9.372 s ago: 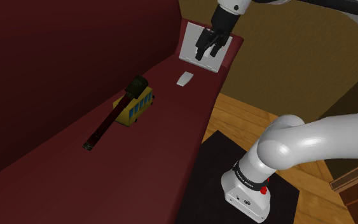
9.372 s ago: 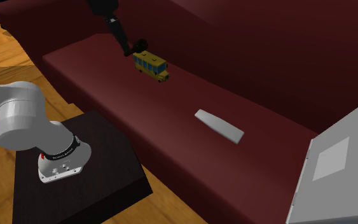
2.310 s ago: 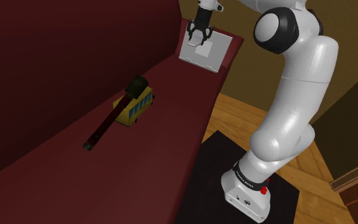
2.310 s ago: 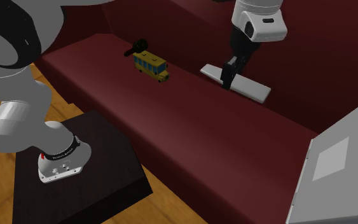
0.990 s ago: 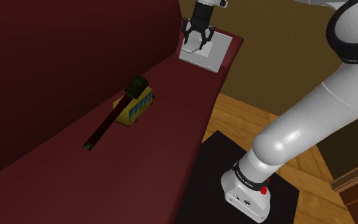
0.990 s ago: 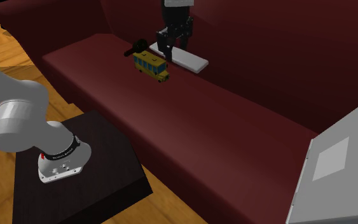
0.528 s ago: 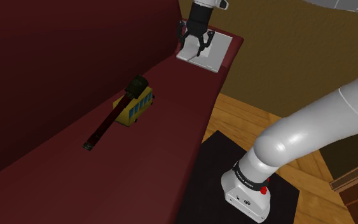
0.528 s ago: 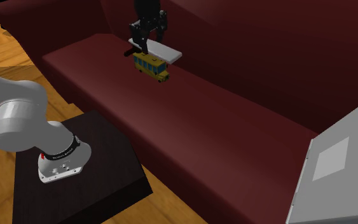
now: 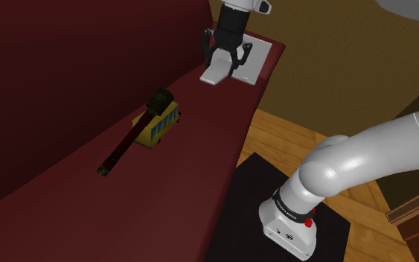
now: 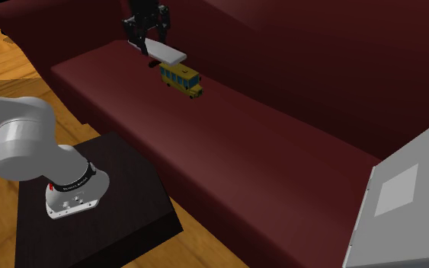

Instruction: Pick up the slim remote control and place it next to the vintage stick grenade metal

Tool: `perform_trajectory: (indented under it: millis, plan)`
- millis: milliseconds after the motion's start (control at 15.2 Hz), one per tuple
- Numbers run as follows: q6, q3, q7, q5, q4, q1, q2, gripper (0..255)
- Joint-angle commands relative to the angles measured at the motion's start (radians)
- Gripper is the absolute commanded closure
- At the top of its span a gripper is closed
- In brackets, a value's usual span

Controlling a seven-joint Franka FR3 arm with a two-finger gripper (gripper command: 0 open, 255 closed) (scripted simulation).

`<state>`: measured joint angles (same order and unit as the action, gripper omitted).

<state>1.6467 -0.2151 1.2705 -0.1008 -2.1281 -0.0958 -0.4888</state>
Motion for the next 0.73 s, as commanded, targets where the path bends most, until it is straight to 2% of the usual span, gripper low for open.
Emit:
perform_trajectory:
  millis: [0,660]
  plan:
    - [-0.008,-0.032,0.044,-0.02,-0.013,0.018,-0.024,255]
    - [-0.045,-0.198,0.262,-0.132,-0.047,0.107,-0.122,255]
